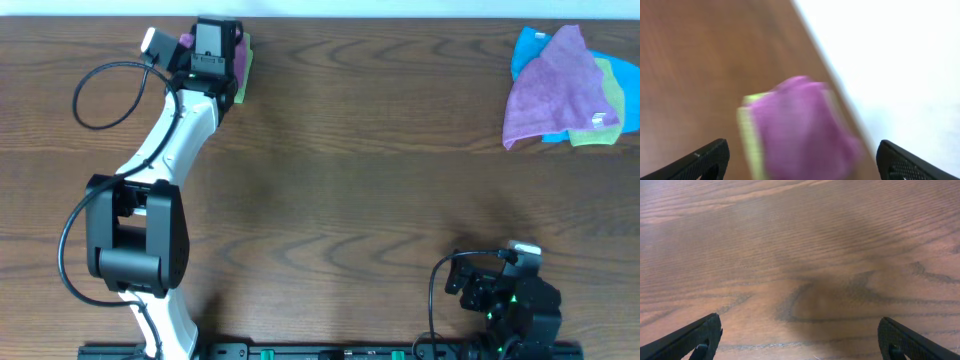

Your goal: Fold the cloth

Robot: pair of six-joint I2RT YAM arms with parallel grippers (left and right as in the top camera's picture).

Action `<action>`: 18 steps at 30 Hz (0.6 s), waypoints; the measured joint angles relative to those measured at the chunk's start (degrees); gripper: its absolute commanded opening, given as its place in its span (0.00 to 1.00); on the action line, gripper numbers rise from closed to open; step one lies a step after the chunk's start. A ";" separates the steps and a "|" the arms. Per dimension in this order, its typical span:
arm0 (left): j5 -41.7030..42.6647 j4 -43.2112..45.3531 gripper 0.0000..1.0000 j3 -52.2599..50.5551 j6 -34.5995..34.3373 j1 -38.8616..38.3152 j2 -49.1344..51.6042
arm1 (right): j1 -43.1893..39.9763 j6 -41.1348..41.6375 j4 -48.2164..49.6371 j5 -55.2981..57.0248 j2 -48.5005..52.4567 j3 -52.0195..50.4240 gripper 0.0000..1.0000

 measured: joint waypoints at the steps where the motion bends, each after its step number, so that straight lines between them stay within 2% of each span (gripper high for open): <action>1: 0.81 2.54 0.95 0.04 0.94 -0.20 -0.04 | 0.00 0.00 0.00 0.00 0.00 0.00 0.99; 6: 3.76 11.87 0.95 0.04 4.68 -0.09 2.43 | 0.00 0.00 0.00 0.00 0.00 0.00 0.99; 14: 8.37 26.80 0.95 -0.11 7.87 3.65 14.36 | 0.00 0.00 0.00 0.00 0.00 0.00 0.99; 18: 10.93 33.16 0.95 -0.15 10.78 5.68 17.16 | 0.00 0.00 0.00 0.00 0.00 0.00 0.99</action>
